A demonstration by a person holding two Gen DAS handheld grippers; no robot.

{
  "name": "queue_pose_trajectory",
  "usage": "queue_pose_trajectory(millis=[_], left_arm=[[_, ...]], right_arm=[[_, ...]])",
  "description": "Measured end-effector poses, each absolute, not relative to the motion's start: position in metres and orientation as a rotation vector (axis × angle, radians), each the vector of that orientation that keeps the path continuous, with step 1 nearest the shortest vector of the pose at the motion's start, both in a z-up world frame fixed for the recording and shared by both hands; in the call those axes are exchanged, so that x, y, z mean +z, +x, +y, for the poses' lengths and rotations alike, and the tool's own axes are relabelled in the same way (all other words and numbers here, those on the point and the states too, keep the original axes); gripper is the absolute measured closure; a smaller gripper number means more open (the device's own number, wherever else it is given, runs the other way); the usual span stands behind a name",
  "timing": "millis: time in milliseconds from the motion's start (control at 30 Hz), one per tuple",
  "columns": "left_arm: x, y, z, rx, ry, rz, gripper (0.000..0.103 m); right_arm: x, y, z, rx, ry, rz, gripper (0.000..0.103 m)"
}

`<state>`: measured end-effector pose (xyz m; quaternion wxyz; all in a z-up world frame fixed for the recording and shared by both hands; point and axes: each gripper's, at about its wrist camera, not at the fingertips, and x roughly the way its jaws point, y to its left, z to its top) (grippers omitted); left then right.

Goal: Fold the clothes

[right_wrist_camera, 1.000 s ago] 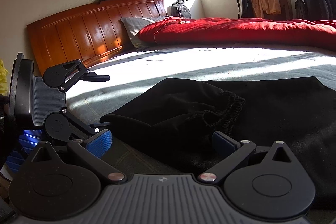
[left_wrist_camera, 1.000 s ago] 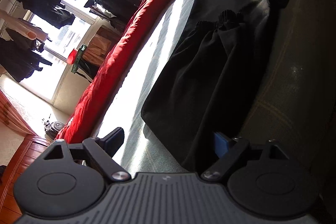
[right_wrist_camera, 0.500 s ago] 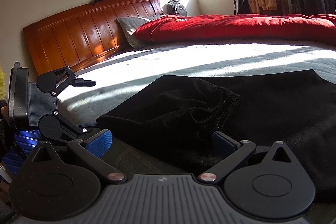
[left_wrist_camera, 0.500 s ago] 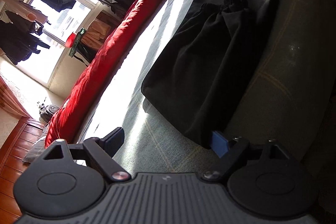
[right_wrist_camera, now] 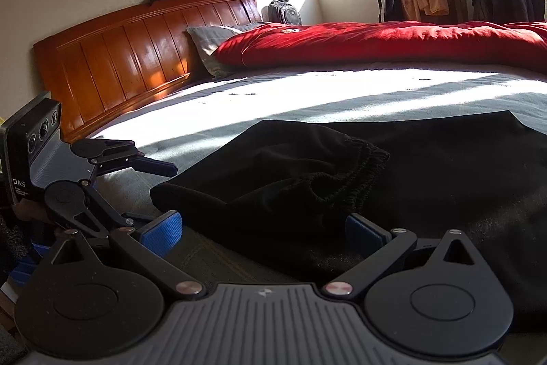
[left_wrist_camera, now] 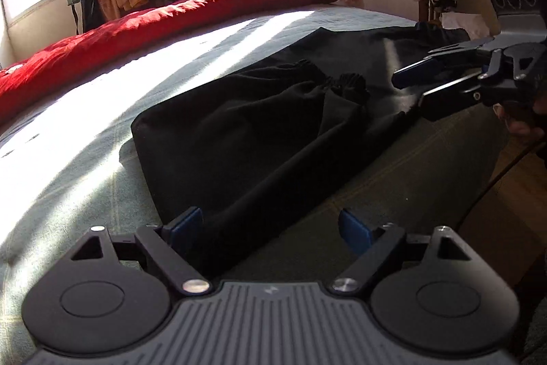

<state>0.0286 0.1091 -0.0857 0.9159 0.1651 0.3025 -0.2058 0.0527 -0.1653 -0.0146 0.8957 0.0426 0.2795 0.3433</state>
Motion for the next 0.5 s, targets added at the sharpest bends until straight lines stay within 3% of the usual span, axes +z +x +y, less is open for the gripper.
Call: queue_pose_trajectory(millis=[133,300,500], left_arm=[[-0.091,0.030,0.119,-0.466,0.218,0.705,0.016],[-0.062,0.049,0.122,-0.517,0.136,0.652,0.012],[-0.097,0.076,0.134,-0.546,-0.034,0.875,0.013]], right_arm=[[-0.003,0.067,-0.162,0.710,0.075,0.599,0.000],[0.030,0.093,-0.147,0.764,0.053,0.567,0.000],[0.034,0.123,-0.116,0.808,-0.052,0.619,0.000]])
